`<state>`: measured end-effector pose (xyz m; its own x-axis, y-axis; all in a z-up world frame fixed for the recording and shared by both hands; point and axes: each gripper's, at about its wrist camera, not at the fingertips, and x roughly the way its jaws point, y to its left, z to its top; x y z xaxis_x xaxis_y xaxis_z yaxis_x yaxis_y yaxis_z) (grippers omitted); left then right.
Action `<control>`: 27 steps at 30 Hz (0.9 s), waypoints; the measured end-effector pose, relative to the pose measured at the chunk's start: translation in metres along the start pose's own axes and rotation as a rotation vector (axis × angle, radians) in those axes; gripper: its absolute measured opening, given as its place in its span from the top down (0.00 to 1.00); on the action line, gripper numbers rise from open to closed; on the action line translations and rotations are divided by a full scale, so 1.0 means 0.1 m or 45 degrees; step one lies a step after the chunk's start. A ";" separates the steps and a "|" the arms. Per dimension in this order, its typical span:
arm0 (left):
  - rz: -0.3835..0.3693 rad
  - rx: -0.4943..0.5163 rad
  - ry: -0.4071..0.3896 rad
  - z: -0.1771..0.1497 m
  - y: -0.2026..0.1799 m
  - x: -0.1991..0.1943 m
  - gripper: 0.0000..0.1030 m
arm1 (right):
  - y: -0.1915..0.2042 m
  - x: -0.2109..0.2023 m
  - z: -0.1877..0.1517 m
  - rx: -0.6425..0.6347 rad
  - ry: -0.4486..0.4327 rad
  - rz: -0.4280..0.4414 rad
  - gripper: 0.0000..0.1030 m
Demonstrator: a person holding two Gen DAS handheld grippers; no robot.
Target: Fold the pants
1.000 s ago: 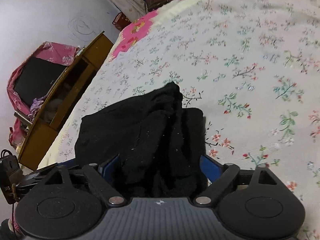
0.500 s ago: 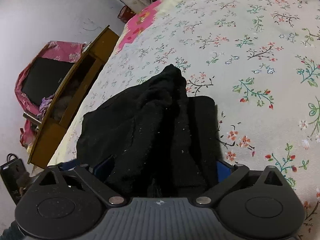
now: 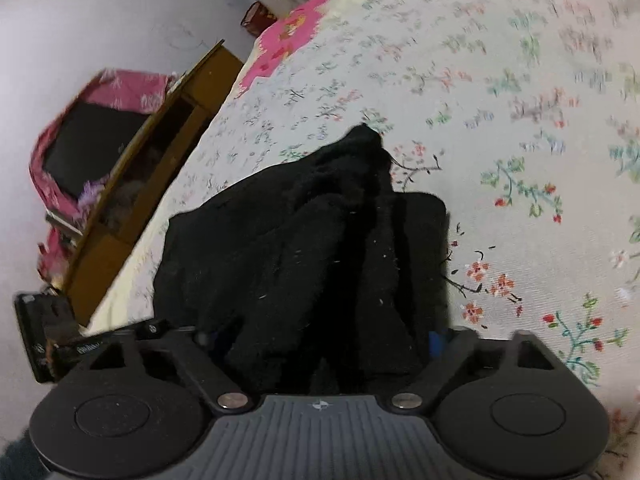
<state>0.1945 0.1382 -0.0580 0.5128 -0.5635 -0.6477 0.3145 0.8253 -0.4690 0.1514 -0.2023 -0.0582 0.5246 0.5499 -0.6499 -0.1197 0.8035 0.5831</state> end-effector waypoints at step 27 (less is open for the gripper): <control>-0.069 0.064 0.106 0.07 0.09 0.11 0.29 | -0.23 -0.02 0.10 0.122 -0.016 0.014 0.38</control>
<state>0.2084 0.1401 -0.0649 0.4266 -0.6065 -0.6710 0.3809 0.7933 -0.4750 0.1618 -0.2246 -0.0655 0.5341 0.5552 -0.6376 -0.0449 0.7717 0.6343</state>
